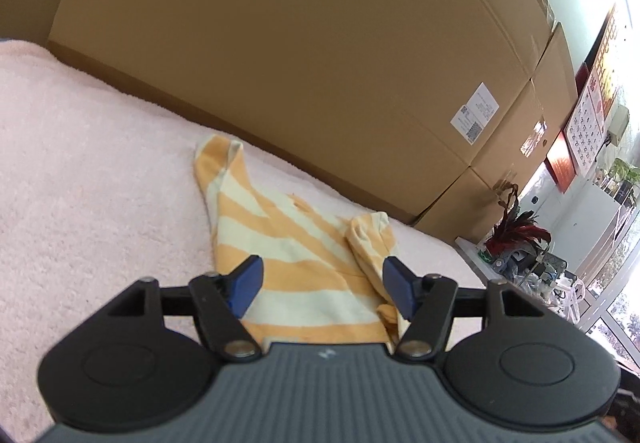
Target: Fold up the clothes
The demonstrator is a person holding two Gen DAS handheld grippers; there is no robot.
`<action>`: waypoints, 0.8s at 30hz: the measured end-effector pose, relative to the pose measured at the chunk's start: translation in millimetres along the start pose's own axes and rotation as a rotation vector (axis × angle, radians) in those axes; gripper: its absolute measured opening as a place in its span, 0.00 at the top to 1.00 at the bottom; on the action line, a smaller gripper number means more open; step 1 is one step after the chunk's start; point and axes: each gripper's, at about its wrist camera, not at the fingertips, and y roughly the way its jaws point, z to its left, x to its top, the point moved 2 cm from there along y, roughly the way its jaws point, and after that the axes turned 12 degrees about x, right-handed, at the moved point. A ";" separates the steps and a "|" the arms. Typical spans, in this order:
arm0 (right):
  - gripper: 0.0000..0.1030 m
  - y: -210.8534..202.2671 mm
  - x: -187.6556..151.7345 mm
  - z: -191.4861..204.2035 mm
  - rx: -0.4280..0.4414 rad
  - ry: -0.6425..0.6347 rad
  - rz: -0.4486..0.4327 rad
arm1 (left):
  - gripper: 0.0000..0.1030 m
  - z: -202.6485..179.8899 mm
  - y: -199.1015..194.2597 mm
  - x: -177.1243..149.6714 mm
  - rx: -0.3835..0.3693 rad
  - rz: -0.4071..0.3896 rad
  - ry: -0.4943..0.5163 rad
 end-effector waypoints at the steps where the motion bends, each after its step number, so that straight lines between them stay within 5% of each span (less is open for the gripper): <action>1: 0.45 0.1 0.6 8.4 0.021 -0.046 0.046 | 0.33 -0.1 0.0 0.1 -0.003 -0.001 -0.001; 7: 0.46 20.6 -20.6 51.8 0.073 -0.345 0.363 | 0.32 -1.2 -12.7 1.7 -0.020 -0.062 0.016; 11: 0.46 29.8 -35.4 51.5 -0.020 -0.463 0.454 | 0.31 -8.0 -50.0 0.9 -0.088 -0.100 0.164; 14: 0.46 30.3 -42.5 50.6 -0.074 -0.527 0.480 | 0.21 -16.2 -93.9 -7.9 -0.170 -0.094 0.389; 17: 0.46 29.0 -44.2 50.2 -0.092 -0.576 0.478 | 0.22 -23.9 -129.1 -24.9 -0.180 -0.034 0.638; 21: 0.47 33.2 -45.4 43.5 -0.138 -0.592 0.464 | 0.32 -21.3 -145.8 -45.5 -0.175 0.105 0.755; 24: 0.47 35.6 -49.2 40.7 -0.150 -0.606 0.444 | 0.33 -22.0 -146.5 -62.1 -0.161 0.136 0.829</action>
